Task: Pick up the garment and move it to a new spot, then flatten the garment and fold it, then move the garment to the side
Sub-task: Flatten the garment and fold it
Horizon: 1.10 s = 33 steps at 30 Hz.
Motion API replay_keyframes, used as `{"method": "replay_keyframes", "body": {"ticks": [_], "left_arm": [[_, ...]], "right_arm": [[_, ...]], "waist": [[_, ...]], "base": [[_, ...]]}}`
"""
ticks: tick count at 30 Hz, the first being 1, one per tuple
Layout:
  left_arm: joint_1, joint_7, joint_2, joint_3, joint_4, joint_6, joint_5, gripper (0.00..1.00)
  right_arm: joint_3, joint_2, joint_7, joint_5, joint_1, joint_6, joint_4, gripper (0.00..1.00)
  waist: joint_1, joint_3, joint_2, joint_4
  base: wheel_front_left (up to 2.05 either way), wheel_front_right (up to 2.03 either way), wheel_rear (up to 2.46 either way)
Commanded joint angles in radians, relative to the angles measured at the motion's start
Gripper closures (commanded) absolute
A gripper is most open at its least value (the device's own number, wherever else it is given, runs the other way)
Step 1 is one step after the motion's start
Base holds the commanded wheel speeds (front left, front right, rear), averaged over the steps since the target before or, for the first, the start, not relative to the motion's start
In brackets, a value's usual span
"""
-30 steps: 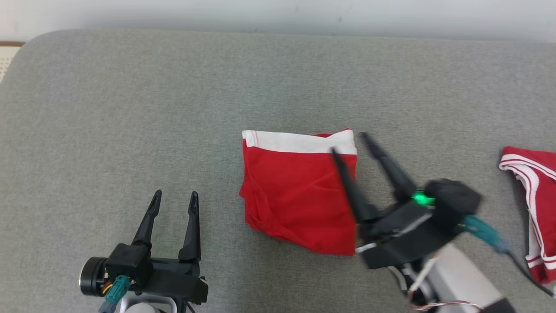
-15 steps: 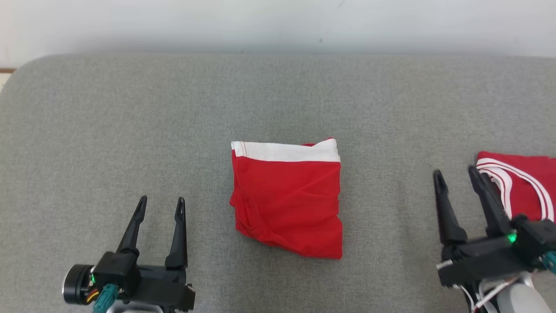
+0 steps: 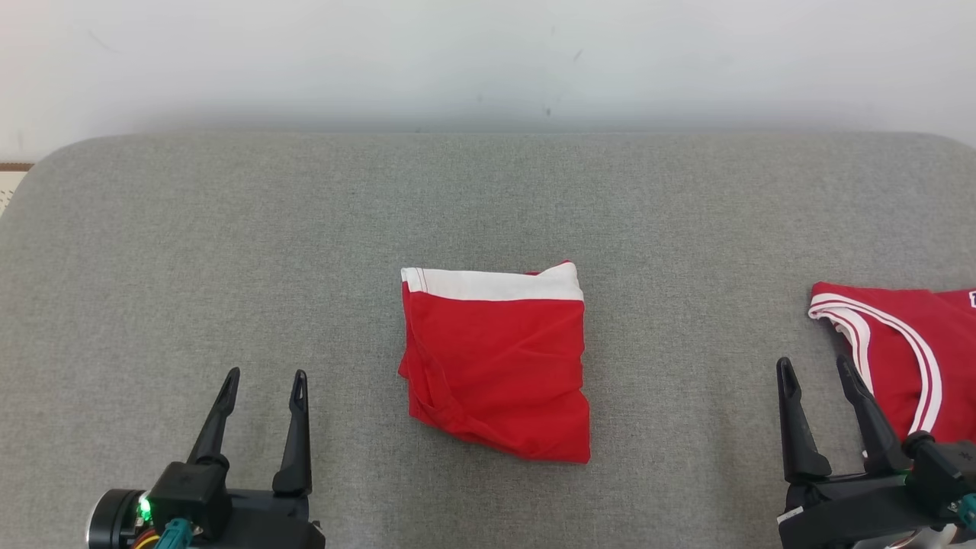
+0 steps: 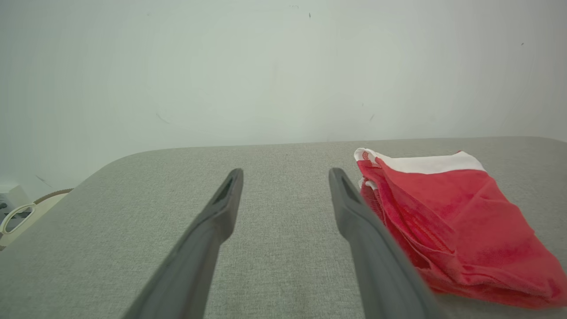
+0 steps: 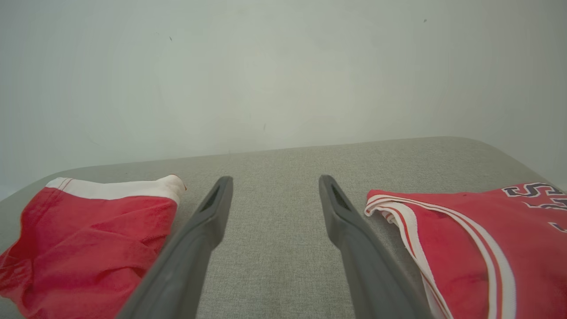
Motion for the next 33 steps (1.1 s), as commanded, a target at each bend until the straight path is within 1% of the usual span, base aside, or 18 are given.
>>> {"method": "replay_keyframes", "body": {"ticks": [1,5,9,10,11,12,16,20,24,26,33], "left_arm": [[0.015,0.003,0.006,-0.001,-0.006,0.005,0.003,0.0],[0.013,0.008,0.006,-0.006,-0.013,0.007,0.001,0.0],[0.001,0.008,0.004,-0.012,-0.018,0.007,0.003,0.0],[-0.003,0.007,0.002,-0.015,-0.018,0.007,0.003,0.0],[-0.006,0.005,0.001,-0.016,-0.017,0.007,0.003,0.0],[-0.01,0.003,-0.001,-0.019,-0.016,0.006,0.003,0.0],[-0.026,-0.004,-0.012,-0.03,-0.009,0.006,0.0,0.0],[-0.04,-0.016,-0.022,-0.038,0.002,0.006,-0.002,0.0],[-0.057,-0.025,-0.033,-0.05,0.017,0.003,-0.005,0.0],[-0.065,-0.028,-0.039,-0.055,0.023,0.001,-0.005,0.0],[-0.079,-0.042,-0.047,-0.064,0.043,-0.001,-0.011,0.0]], "right_arm": [[-0.002,0.002,0.005,-0.009,0.011,-0.001,-0.004,0.0],[-0.003,0.001,0.007,-0.013,0.008,-0.001,-0.009,0.0],[0.027,-0.017,0.014,-0.007,-0.02,-0.001,-0.01,0.0],[0.041,-0.02,0.018,0.0,-0.028,-0.001,-0.009,0.2],[0.055,-0.024,0.02,0.004,-0.036,-0.001,-0.007,0.62],[0.072,-0.029,0.027,0.008,-0.041,-0.001,0.001,1.0],[0.173,-0.045,0.03,0.03,-0.088,-0.001,0.019,1.0],[0.347,-0.058,0.027,0.065,-0.151,-0.001,0.058,1.0],[0.51,-0.052,0.006,0.117,-0.231,-0.001,0.132,1.0],[0.564,-0.043,-0.01,0.142,-0.271,-0.001,0.183,1.0],[0.697,-0.004,-0.048,0.216,-0.4,-0.001,0.37,1.0]], "waist": [[0.0001,-0.001,0.0,-0.001],[0.0001,0.002,0.0,0.003],[0.0001,0.013,0.0,0.011],[0.0001,0.017,0.0,0.015],[0.0001,0.021,0.0,0.019],[0.0001,0.025,0.0,0.023],[0.0001,0.047,0.0,0.042],[0.0001,0.07,0.0,0.059],[0.0001,0.088,0.0,0.083],[0.0001,0.096,0.0,0.095],[0.0001,0.112,0.0,0.121]], "base": [[0.0,0.0,0.0],[0.0,0.0,0.0],[0.0,0.0,0.0],[0.0,0.0,0.0],[0.0,0.0,0.0],[0.0,0.0,0.0],[0.0,0.0,0.0],[0.0,0.0,0.0],[0.0,0.0,0.0],[0.0,0.0,0.0],[0.0,0.0,0.0]]}}
